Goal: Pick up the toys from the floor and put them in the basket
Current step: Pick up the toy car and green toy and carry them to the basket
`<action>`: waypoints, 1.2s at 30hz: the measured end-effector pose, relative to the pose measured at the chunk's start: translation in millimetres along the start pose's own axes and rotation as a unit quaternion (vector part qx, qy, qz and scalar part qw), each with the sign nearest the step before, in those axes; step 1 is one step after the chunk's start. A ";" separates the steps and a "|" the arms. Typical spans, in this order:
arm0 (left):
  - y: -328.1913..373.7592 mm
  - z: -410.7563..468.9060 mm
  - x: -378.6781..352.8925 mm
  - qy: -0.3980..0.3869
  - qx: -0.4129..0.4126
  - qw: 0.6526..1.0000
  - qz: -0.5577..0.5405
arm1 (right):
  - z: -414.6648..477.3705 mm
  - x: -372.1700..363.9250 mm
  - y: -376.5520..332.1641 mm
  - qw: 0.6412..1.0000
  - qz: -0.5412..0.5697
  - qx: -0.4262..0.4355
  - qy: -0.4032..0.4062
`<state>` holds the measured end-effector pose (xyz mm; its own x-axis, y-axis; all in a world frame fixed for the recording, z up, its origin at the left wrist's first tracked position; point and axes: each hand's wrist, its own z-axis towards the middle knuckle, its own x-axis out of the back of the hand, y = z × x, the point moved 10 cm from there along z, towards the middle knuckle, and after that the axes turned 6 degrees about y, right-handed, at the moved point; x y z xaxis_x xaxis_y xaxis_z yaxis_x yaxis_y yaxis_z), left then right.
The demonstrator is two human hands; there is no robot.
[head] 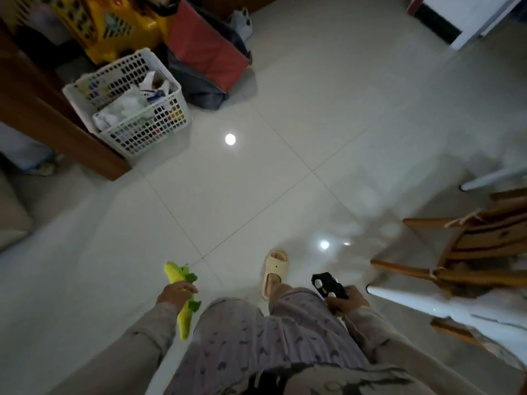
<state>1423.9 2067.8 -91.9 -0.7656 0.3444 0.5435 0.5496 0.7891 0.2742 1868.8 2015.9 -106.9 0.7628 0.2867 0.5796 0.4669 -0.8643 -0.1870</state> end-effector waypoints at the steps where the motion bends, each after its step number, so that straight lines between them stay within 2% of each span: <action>1: -0.1 2.9 1.7 0.016 0.015 1.000 -0.013 | 14.7 11.2 -21.5 1.000 -0.017 0.023 -0.012; 6: 15.3 12.4 -0.7 0.038 0.079 0.994 -0.058 | 64.9 55.6 -132.1 0.983 -0.120 0.135 -0.046; 10: 35.4 19.5 -1.6 0.039 0.115 0.986 -0.112 | 85.7 73.8 -195.5 0.984 -0.096 0.143 -0.053; 16: 80.7 55.7 23.3 0.050 0.155 0.974 -0.155 | 112.2 68.8 -279.5 0.980 -0.116 0.156 -0.053; 22: 137.3 110.4 83.0 0.054 0.158 0.968 -0.186 | 131.5 57.7 -351.4 0.975 -0.170 0.132 -0.063; 30: 239.6 169.2 179.8 0.057 0.102 0.962 -0.246 | 155.0 63.8 -453.8 0.973 -0.187 0.126 -0.045; 36: 260.7 207.6 215.2 0.061 0.106 0.962 -0.244 | 168.4 53.6 -543.0 0.960 -0.232 0.146 -0.056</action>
<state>1333.0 2453.2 -68.1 -0.8635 -0.1456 0.4829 0.0440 0.9320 0.3597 1731.5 2570.2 -107.9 0.4775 0.6698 0.5686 0.8615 -0.4841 -0.1533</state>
